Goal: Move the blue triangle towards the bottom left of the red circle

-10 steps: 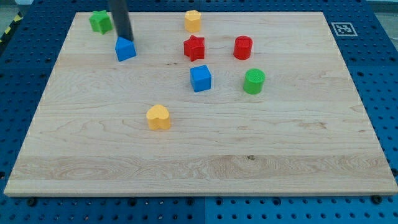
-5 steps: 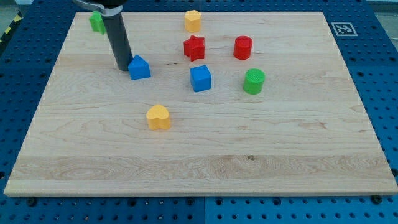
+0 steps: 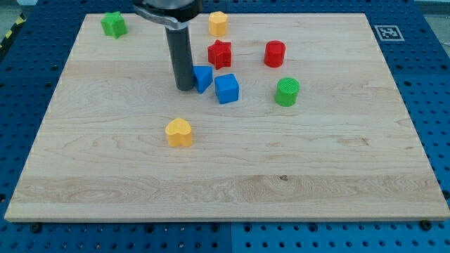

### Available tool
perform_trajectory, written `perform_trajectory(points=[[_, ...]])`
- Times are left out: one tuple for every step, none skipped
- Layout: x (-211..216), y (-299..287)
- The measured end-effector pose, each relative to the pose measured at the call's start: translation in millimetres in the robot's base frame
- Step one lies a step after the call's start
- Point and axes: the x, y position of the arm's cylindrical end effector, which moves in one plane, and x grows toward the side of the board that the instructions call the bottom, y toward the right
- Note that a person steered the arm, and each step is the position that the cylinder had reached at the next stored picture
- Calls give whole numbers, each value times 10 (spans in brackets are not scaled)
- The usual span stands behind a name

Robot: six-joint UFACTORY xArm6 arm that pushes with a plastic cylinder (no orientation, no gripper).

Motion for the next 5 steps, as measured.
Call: perform_trajectory(points=[[-177, 198], [-345, 389], [-346, 665], [-341, 973], [-206, 1272]])
